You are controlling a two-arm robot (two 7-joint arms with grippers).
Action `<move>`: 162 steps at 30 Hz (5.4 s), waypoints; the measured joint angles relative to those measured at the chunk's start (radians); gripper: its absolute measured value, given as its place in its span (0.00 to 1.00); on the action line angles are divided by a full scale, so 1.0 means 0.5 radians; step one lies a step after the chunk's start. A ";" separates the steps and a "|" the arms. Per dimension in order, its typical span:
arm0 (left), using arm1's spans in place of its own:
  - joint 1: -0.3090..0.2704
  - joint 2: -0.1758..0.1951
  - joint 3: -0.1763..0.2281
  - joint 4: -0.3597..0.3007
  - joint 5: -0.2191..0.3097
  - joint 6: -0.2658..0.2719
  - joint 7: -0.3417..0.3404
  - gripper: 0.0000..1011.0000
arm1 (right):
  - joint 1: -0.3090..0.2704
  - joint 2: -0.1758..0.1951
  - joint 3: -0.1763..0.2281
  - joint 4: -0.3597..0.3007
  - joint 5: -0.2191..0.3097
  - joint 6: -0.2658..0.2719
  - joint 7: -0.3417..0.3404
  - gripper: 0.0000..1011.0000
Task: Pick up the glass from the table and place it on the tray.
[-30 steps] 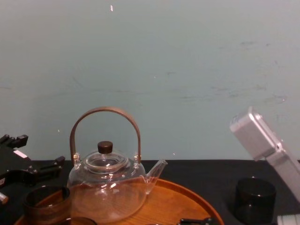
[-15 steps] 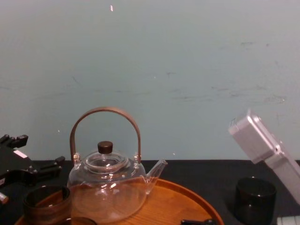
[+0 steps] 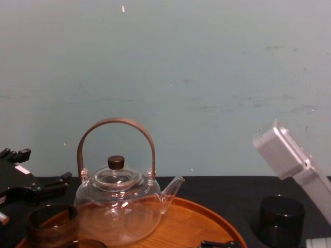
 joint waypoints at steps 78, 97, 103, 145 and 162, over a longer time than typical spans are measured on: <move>0.000 0.000 0.000 0.000 0.000 0.000 0.000 0.99 | -0.486 0.365 0.757 -0.287 0.291 0.209 -0.565 0.99; 0.000 0.000 0.000 0.000 0.000 0.000 0.000 0.99 | -0.215 0.232 0.645 -0.101 0.174 0.445 -0.528 0.99; 0.000 0.000 0.000 0.000 0.000 0.000 0.000 0.99 | -0.154 0.195 0.620 -0.050 0.146 0.458 -0.519 0.99; 0.000 0.000 0.000 0.000 0.000 0.000 0.000 0.99 | 0.055 0.016 0.544 0.207 -0.043 0.441 -0.507 0.99; 0.000 0.000 0.000 0.000 0.000 0.000 0.000 0.99 | 0.054 0.018 0.546 0.205 -0.035 0.444 -0.505 0.89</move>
